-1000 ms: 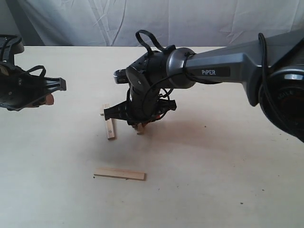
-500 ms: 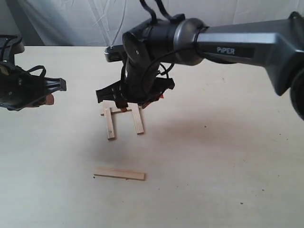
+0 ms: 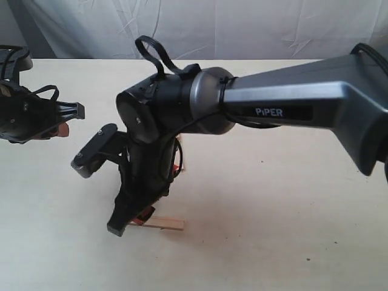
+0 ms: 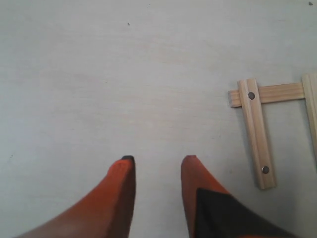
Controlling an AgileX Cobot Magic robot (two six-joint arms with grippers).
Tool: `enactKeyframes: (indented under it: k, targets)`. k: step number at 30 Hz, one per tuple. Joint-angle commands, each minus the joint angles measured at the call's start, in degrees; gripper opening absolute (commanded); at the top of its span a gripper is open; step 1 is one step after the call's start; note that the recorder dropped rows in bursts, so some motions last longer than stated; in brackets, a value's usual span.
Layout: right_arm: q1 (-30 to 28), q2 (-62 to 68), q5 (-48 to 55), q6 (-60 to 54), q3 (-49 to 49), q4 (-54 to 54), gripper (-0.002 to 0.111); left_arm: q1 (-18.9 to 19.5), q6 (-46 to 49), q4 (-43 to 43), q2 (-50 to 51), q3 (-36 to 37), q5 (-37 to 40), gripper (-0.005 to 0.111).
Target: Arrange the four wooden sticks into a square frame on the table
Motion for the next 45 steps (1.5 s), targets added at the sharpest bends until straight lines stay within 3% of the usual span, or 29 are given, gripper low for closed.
enactKeyframes:
  k: [1, 15, 18, 24, 41, 45]
  targets:
    - [0.2, -0.4, -3.6, -1.4, 2.6, -0.3, 0.051, 0.1, 0.3, -0.4, 0.1, 0.2, -0.3, 0.032]
    - [0.2, 0.5, -9.1, -4.8, 8.2, -0.2, 0.05, 0.1, 0.4, 0.2, 0.1, 0.2, -2.5, 0.032]
    - [0.2, 1.6, -8.9, -4.9, 8.2, 0.5, 0.037, 0.1, 0.4, 0.2, 0.1, 0.2, -2.5, 0.032]
    - [0.2, 3.3, -8.7, -4.9, 8.2, 0.4, -0.001, 0.1, 0.4, 0.2, 0.1, 0.2, -2.6, 0.032]
    - [0.0, -5.1, -8.6, -9.8, 8.0, -12.5, -0.001, 0.1, 0.4, 0.4, 0.1, 0.2, -4.8, 0.032]
    - [-3.3, -5.7, -10.0, -12.4, 8.0, -13.8, -0.001, 0.1, 0.4, 0.4, 0.1, 0.2, -6.1, 0.032]
